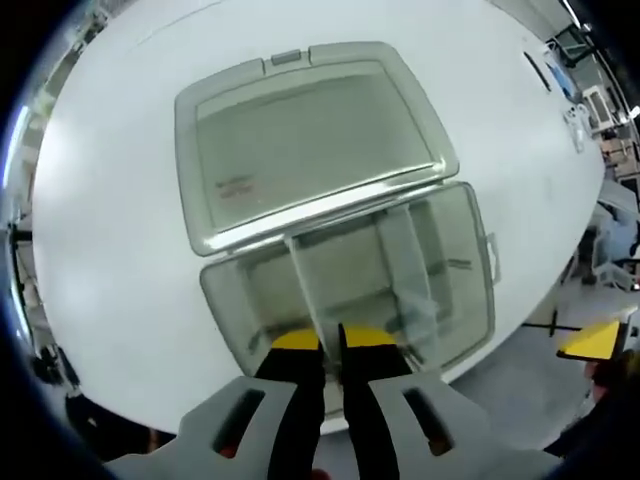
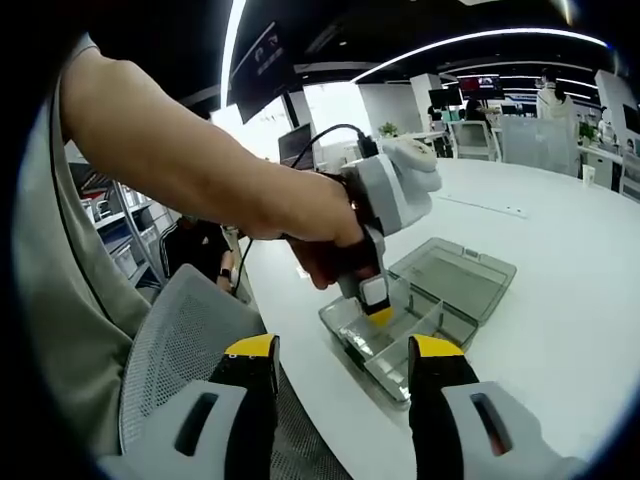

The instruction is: Insert the divider into the dual guide fixture by aligning both edges with the guide slots and pushing it downward to the bottom, including one-sided entry, uneven engagement, binding, and posture correction.

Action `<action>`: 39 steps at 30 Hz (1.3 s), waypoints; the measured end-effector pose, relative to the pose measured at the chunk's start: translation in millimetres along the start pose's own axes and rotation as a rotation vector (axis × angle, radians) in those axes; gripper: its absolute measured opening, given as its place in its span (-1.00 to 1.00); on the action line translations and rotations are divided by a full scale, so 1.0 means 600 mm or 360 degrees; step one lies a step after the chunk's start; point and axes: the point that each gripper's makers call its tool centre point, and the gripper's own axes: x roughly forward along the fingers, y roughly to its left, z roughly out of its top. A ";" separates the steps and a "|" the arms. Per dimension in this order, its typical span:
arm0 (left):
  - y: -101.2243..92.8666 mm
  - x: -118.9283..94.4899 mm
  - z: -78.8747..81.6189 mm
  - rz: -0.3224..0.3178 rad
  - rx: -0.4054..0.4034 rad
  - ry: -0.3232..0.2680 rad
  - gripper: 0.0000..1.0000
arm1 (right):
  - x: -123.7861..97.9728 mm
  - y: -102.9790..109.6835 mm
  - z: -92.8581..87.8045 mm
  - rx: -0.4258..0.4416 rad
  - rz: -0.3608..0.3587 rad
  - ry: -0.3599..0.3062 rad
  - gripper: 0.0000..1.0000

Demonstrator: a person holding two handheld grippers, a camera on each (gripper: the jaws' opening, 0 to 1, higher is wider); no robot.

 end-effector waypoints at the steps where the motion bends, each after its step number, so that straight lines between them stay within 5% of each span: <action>1: -0.001 0.001 0.000 0.0007 0.0011 0.0001 -0.97 | 0.000 -0.001 -0.001 0.0002 -0.0001 0.0001 -0.03; 39: 0.006 -0.007 0.006 -0.0050 0.0034 -0.0074 -0.86 | -0.004 -0.002 0.004 -0.0008 -0.0010 0.0002 -0.03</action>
